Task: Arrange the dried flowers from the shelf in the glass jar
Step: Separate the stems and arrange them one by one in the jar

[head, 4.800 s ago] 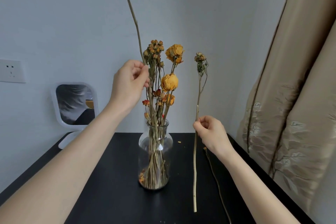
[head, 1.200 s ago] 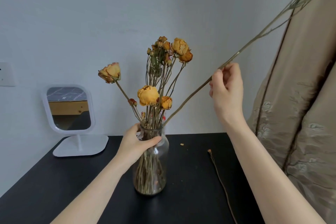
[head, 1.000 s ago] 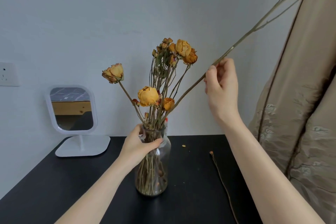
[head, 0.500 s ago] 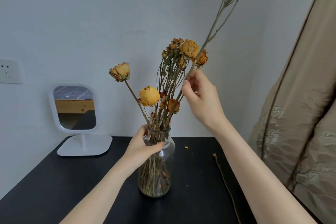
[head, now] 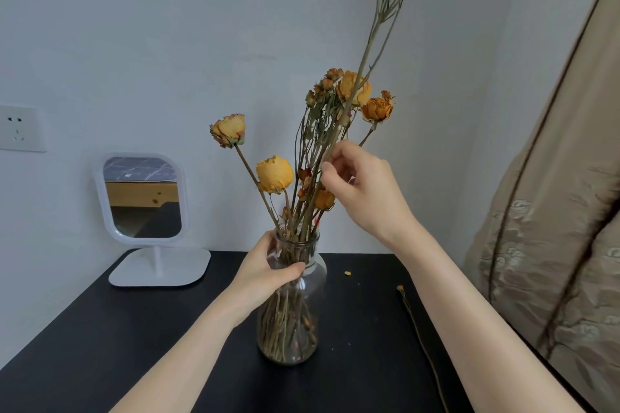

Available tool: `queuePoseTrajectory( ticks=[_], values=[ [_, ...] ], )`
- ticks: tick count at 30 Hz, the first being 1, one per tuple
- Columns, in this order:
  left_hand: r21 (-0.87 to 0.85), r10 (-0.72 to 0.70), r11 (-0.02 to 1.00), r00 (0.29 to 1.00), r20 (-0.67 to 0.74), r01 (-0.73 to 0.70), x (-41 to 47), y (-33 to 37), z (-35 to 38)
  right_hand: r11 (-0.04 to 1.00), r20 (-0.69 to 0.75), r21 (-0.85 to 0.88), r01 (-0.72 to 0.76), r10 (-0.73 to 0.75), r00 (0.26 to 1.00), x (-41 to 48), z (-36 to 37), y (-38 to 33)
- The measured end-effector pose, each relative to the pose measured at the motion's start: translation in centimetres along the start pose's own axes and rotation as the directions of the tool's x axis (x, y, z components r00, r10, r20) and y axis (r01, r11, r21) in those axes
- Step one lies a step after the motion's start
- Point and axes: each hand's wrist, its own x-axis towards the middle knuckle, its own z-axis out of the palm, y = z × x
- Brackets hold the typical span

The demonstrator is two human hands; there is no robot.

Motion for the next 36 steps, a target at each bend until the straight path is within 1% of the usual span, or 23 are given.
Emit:
queuePoseTrajectory(
  ticks=[3, 8, 12, 18, 20, 24, 27, 29, 34, 36],
  values=[
    [-0.003, 0.01, 1.0, 1.0, -0.004, -0.01, -0.1, 0.0, 0.1, 0.999, 0.031, 0.028, 0.031, -0.032, 0.999, -0.1, -0.3, -0.4],
    [0.003, 0.019, 1.0, 1.0, -0.01, -0.019, -0.2, 0.2, 0.1, 0.999, 0.066, 0.021, 0.023, -0.025, 0.998, -0.4, -0.7, -0.1],
    [-0.007, 0.027, 1.0, 1.0, -0.01, -0.027, -0.4, 0.3, 0.1, 0.996, 0.113, -0.08, -0.034, 0.042, 0.993, -0.8, -0.5, 0.9],
    [0.004, 0.026, 1.0, 0.999, -0.019, -0.026, -0.4, 0.4, 0.1, 0.978, 0.244, -0.187, -0.092, 0.137, 0.96, -2.2, 1.3, 2.0],
    [0.005, 0.024, 1.0, 1.0, -0.012, -0.024, -0.5, 0.4, 0.1, 0.98, 0.218, -0.157, -0.12, 0.153, 0.964, -2.2, 1.3, 1.8],
    [-0.006, 0.026, 1.0, 1.0, 0.0, -0.026, -0.5, 0.4, 0.1, 0.986, 0.049, 0.051, -0.161, 0.158, 0.986, -1.3, 0.3, 0.7],
    [-0.01, 0.031, 0.999, 0.999, -0.009, -0.031, -0.5, 0.5, 0.2, 0.973, -0.024, 0.153, -0.17, 0.176, 0.984, -1.2, 0.2, 0.6],
    [-0.011, 0.03, 0.999, 1.0, -0.009, -0.03, -0.6, 0.5, 0.2, 0.973, -0.002, 0.128, -0.193, 0.195, 0.981, -1.4, 0.5, 0.8],
    [0.005, 0.022, 1.0, 1.0, -0.018, -0.022, -0.5, 0.5, 0.1, 0.976, 0.16, -0.045, -0.213, 0.217, 0.963, -2.3, 1.7, 1.8],
    [0.007, 0.021, 1.0, 1.0, -0.02, -0.021, -0.5, 0.5, 0.2, 0.974, 0.183, -0.062, -0.216, 0.224, 0.957, -2.3, 2.0, 1.8]
  ],
)
